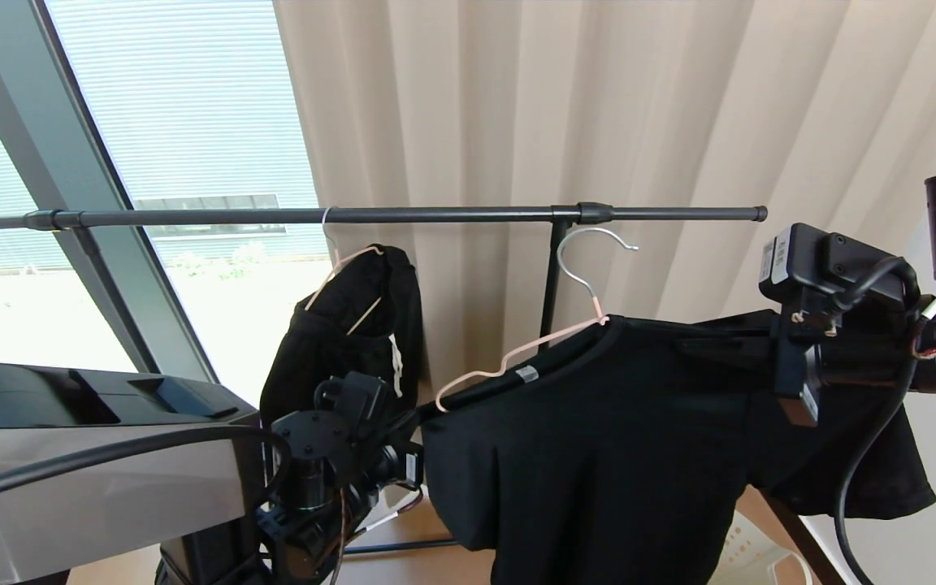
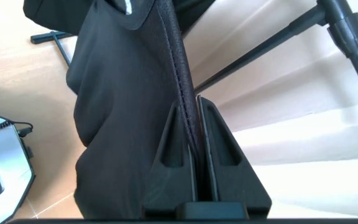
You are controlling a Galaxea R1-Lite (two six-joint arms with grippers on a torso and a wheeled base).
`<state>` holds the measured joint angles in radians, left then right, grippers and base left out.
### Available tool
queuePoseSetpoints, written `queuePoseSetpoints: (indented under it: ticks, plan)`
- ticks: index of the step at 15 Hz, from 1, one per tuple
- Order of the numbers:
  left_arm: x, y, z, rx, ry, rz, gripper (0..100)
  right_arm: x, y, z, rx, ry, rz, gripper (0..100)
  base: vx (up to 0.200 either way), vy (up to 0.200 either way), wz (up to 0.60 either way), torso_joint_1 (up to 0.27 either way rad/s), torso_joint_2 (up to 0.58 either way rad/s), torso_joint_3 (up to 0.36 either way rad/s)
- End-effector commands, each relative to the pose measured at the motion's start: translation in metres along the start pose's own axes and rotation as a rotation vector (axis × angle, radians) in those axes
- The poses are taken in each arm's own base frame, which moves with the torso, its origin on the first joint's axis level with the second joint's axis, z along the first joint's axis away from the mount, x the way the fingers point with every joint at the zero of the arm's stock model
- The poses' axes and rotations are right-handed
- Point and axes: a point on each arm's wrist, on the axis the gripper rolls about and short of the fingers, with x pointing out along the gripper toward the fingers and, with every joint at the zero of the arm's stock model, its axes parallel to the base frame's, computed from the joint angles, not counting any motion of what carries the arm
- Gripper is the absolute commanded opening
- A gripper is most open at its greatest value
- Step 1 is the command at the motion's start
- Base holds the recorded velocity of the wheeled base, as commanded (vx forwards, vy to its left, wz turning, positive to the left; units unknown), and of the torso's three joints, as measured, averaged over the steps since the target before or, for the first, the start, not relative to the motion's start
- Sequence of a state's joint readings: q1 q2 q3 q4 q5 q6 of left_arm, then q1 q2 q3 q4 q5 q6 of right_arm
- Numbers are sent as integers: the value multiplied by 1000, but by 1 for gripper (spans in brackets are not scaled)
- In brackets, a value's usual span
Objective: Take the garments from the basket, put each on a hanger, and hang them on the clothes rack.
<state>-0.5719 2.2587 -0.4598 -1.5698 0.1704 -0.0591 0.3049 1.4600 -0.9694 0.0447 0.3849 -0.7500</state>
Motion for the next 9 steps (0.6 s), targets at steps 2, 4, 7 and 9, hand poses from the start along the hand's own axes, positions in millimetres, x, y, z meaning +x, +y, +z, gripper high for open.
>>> queuePoseSetpoints:
  ticks: [2,4,7,9]
  plan:
    - [3,7,10,-15,-42,24,0,-1,3,-2,3,6,6,0,0,0,0,0,0,0]
    - [-3,8,23,-19,-78,24,0,2,4,-5,8,16,14,0,0,0,0,0,0,0]
    - [-11,8,41,-29,-137,20,0,2,5,-7,12,20,19,0,0,0,0,0,0,0]
    - [-19,4,51,-13,-167,3,0,4,7,-6,57,17,28,0,0,0,0,0,0,0]
